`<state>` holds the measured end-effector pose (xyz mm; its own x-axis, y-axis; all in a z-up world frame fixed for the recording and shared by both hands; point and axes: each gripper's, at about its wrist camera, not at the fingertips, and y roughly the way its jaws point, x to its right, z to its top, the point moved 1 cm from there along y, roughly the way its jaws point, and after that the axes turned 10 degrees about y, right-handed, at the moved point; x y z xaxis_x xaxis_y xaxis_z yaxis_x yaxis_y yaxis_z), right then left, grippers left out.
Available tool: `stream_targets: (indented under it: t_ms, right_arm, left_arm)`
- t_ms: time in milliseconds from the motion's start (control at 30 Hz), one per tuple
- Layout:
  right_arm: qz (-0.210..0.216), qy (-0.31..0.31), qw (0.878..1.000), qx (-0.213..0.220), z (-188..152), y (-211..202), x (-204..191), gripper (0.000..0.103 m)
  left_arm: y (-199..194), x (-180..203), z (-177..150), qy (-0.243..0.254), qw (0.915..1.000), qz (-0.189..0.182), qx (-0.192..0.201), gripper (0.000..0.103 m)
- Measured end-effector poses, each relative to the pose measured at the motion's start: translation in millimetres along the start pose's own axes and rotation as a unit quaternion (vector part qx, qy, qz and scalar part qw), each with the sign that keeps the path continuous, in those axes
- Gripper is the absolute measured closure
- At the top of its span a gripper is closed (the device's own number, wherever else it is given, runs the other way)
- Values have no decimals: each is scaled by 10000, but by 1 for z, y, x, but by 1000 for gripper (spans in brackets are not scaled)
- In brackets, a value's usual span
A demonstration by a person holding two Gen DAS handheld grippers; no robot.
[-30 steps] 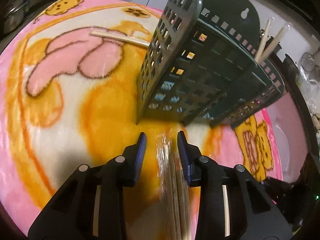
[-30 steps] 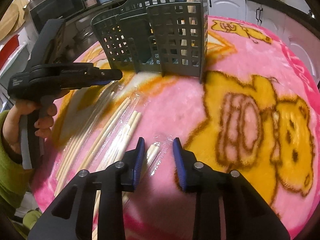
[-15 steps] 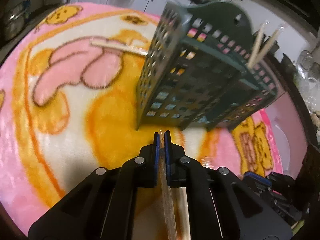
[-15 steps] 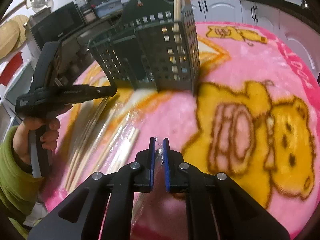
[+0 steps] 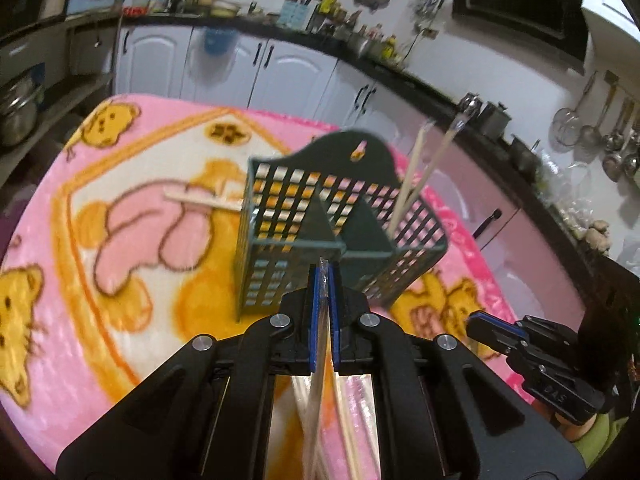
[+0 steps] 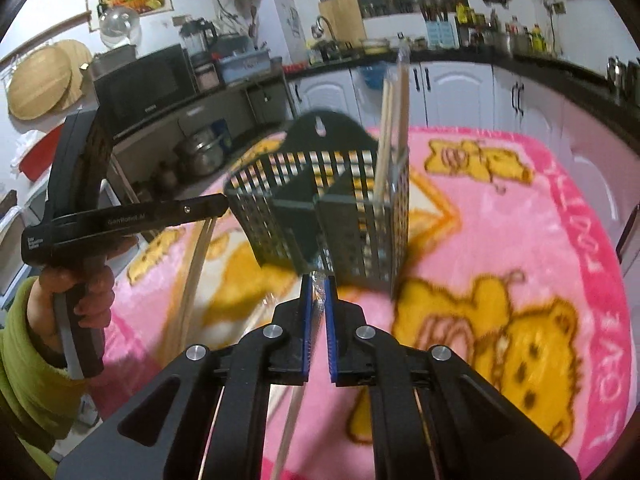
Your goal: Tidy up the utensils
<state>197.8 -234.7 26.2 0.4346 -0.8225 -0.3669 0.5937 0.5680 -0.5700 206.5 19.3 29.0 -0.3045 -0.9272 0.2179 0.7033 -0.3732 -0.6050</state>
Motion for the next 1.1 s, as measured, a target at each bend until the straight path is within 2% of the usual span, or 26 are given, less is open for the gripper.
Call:
stream_targets:
  t_ms: [667, 867, 1100]
  right_arm:
    - [295, -527, 9917, 1138, 75, -47, -40, 97]
    - [433, -613, 9859, 1499, 103, -59, -51, 97]
    - [573, -592, 9794, 1841, 131, -68, -59, 97]
  left_arm:
    - [-49, 27, 70, 428, 9945, -191, 939, 101]
    - [-70, 34, 97, 546, 9897, -103, 1322, 101]
    - [-77, 32, 128, 503, 9842, 81, 1696, 101]
